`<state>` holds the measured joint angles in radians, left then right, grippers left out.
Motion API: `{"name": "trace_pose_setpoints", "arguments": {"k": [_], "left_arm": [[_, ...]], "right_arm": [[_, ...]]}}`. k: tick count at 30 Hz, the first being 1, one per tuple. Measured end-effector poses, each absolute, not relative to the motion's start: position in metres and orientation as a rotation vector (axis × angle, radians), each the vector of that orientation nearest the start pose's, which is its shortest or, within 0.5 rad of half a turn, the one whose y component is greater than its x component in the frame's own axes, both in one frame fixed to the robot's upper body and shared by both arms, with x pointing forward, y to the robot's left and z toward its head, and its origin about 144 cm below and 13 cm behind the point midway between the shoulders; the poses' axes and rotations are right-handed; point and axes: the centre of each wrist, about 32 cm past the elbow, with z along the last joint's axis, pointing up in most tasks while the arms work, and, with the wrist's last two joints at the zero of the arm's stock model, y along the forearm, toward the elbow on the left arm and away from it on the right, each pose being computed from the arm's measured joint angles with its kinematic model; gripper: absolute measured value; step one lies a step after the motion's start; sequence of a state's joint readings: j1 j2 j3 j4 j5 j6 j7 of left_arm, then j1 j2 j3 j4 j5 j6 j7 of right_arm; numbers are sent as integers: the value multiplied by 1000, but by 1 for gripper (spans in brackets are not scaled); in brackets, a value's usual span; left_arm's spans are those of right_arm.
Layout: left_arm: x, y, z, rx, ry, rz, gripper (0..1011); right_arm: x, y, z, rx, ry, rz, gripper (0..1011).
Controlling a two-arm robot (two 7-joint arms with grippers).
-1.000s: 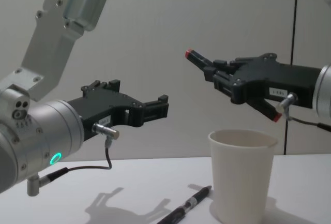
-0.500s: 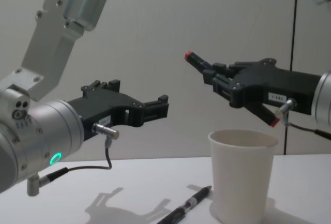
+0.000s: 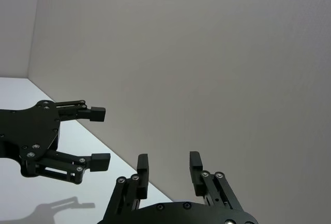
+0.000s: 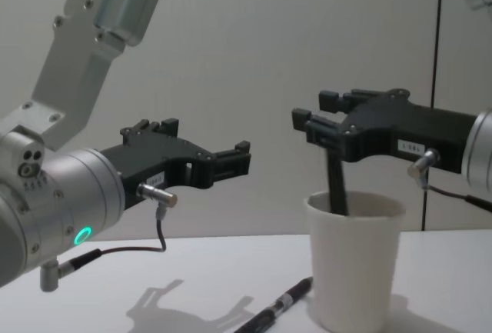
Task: Place the pen into the pen holder.
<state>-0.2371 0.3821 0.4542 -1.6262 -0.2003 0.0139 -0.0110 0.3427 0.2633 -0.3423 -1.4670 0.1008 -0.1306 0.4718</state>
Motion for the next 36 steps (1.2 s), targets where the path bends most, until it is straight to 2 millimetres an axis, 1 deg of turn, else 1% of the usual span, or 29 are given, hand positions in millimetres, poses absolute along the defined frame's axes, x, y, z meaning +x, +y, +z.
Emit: {"name": "trace_pose_setpoints", "arguments": {"k": [2,4,6,12,14,16,17,19,23,27,30,33,34,35,36], "left_arm": [[492,198,1204,61,-268,1124,1001],[492,198,1204,61,-268,1124,1001],[492,198,1204,61,-268,1124,1001],[492,198,1204,61,-268,1124,1001],[492,198,1204,61,-268,1124,1001],[492,198,1204,61,-268,1124,1001],[492,198,1204,61,-268,1124,1001],[492,198,1204,61,-268,1124,1001],[492,198,1204,61,-268,1124,1001],[492,198,1204,61,-268,1124,1001],[492,198,1204,61,-268,1124,1001],[492,198,1204,61,-268,1124,1001],[492,198,1204,61,-268,1124,1001],[492,198,1204,61,-268,1124,1001],[492,198,1204,61,-268,1124,1001]], "right_arm": [[537,-208,1217,-21,-379,-788,486],[537,-208,1216,-20,-379,-787,605],[537,-207,1216,-20,-378,-787,639],[537,-207,1216,-18,-378,-786,817],[537,-207,1216,-18,-378,-786,855],[537,-207,1216,-18,-378,-785,940],[537,-208,1216,-18,-379,-785,940],[537,-209,1218,-17,-383,-784,994],[535,-213,1227,-13,-406,-783,1001],[530,-222,1240,1,-432,-788,1002],[524,-234,1252,21,-448,-801,1001],[514,-254,1269,55,-455,-825,1002],[514,-254,1269,55,-455,-825,1001],[510,-262,1275,72,-452,-837,1002],[507,-267,1278,81,-452,-842,1001]]}}
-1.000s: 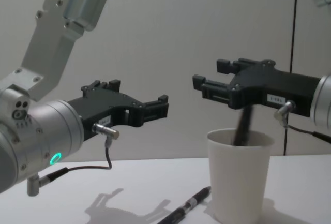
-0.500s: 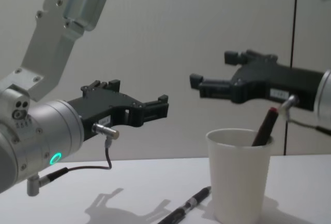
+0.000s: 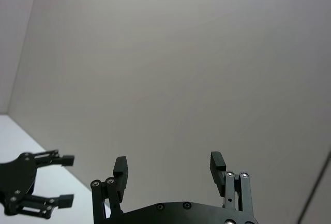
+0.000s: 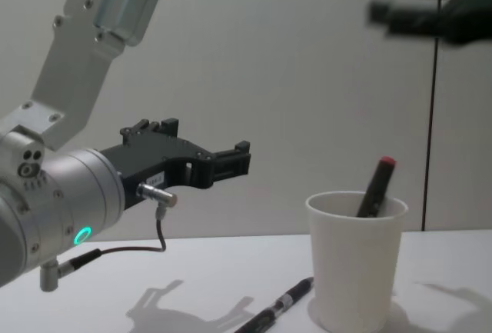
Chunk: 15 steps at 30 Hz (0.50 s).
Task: Place the pen into the pen holder.
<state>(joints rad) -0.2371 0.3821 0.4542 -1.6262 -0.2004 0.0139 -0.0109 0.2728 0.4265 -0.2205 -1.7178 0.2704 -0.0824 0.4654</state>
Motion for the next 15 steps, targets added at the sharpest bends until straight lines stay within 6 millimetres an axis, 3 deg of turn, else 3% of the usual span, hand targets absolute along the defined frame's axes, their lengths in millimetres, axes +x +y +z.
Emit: {"name": "trace_pose_setpoints", "arguments": {"k": [5,15], "left_arm": [[492,198,1204,61,-268,1124,1001],[492,198,1204,61,-268,1124,1001]], "right_arm": [[488,-299,1303,136,-455,-884,1002],[464,-326,1331,195,-455,-907,1002]]}}
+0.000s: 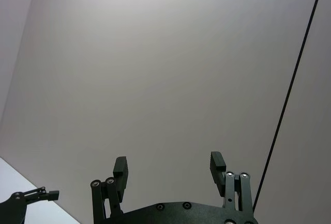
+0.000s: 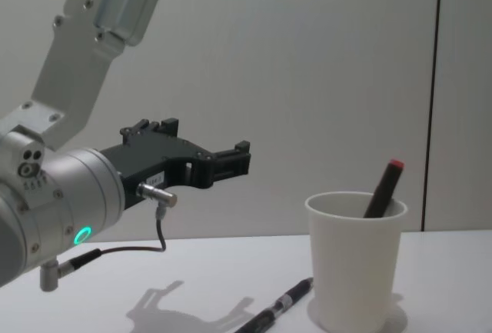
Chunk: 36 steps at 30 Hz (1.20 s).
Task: Place the pen into the pen holder.
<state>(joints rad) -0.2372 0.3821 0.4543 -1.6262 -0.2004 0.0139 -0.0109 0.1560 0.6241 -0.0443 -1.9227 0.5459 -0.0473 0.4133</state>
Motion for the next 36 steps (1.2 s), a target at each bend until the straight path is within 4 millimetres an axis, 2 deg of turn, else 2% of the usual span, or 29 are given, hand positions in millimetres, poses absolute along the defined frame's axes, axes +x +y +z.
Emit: {"name": "trace_pose_setpoints", "arguments": {"k": [14,25,36], "left_arm": [[492,198,1204,61,-268,1124,1001],[492,198,1204,61,-268,1124,1001],[492,198,1204,61,-268,1124,1001]], "right_arm": [[450,-337,1349,223,-459,-906,1002],[449,-338,1354,215,-445,-900,1001],[448,-341,1361,159,-347,-887,1001]]}}
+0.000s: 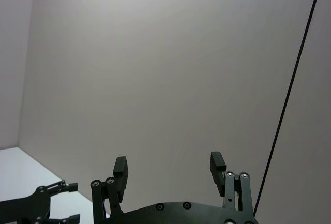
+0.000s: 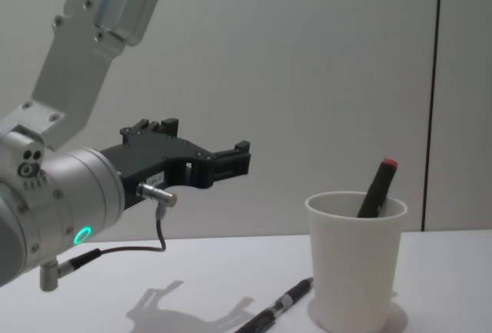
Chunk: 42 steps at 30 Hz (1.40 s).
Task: Place the pen into the pen holder.
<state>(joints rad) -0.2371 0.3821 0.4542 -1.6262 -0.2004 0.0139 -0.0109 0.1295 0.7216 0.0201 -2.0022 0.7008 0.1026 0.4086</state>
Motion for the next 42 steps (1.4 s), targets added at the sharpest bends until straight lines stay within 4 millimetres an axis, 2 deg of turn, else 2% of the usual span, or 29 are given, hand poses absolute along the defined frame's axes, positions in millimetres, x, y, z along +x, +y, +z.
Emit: {"name": "trace_pose_setpoints", "arguments": {"k": [14,24,34,42], "left_arm": [[490,203,1207,89,-247,1103,1001],[479,208,1210,130,-164,1051,1001],[461,212,1207,152,-94,1010,1001],[455,213,1205,145,-100,994,1001]], "right_arm": [[430,-353,1362,74,-169,-893,1001],[409,-364,1357,10,-22,-910,1002],[384,-376,1346,-81,134,-933,1002],[366,-386,1333,-160,237,-946,1002]]}}
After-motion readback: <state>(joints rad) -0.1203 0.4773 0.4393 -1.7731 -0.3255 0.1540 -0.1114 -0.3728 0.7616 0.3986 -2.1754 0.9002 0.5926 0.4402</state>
